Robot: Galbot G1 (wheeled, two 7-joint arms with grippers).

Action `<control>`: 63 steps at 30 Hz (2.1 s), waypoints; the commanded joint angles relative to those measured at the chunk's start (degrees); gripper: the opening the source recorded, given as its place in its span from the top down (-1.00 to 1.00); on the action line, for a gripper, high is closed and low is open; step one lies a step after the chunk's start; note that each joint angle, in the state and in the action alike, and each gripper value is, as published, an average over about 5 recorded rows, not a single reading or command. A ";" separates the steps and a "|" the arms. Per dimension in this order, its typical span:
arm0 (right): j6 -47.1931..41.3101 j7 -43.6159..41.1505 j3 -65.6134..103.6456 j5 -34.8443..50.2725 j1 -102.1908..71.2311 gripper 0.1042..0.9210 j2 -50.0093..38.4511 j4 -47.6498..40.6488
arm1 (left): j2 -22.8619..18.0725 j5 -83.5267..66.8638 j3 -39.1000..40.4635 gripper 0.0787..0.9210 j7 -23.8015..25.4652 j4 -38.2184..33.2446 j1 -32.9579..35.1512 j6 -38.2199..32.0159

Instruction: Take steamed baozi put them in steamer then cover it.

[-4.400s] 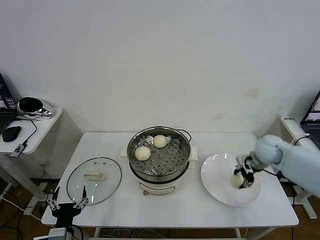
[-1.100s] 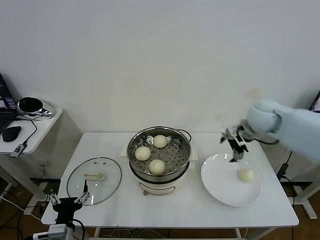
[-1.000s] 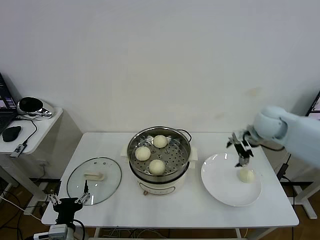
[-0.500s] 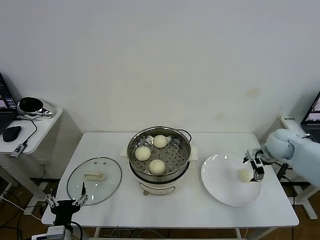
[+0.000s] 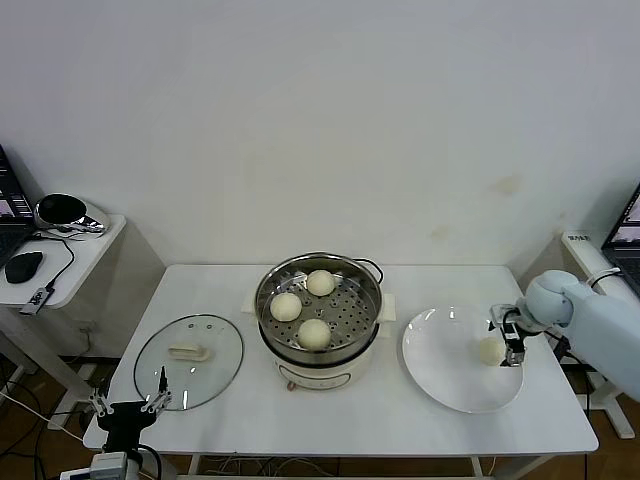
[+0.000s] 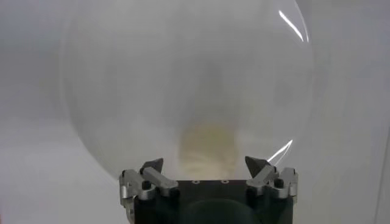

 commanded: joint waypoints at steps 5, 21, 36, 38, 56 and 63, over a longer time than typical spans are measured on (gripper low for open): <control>-0.03 -0.80 2.17 -2.81 -2.13 -0.60 4.02 -4.85 | -0.31 0.01 -0.07 -0.77 -0.04 -0.19 0.40 -0.10; -0.21 -3.50 -1.49 0.32 3.40 -0.16 -1.30 1.72 | -0.25 0.11 0.03 -0.77 -0.07 -0.78 0.41 -0.06; -8.61 -2.23 -34.11 31.25 50.57 -0.09 3.85 16.86 | 0.45 0.16 2.11 -0.77 0.15 -0.30 -1.49 0.78; -10.30 -0.68 -36.92 36.05 54.46 -0.10 7.65 18.13 | 0.49 0.18 2.47 -0.77 0.17 -0.13 -1.86 0.87; -29.34 14.63 -37.96 52.72 42.63 -0.16 34.50 11.70 | -0.71 -0.07 1.75 -0.77 -0.08 0.75 -2.74 0.37; -30.57 15.00 -38.38 49.83 38.68 -0.15 35.03 9.02 | -0.93 -0.15 1.60 -0.77 -0.30 0.77 -2.39 -0.22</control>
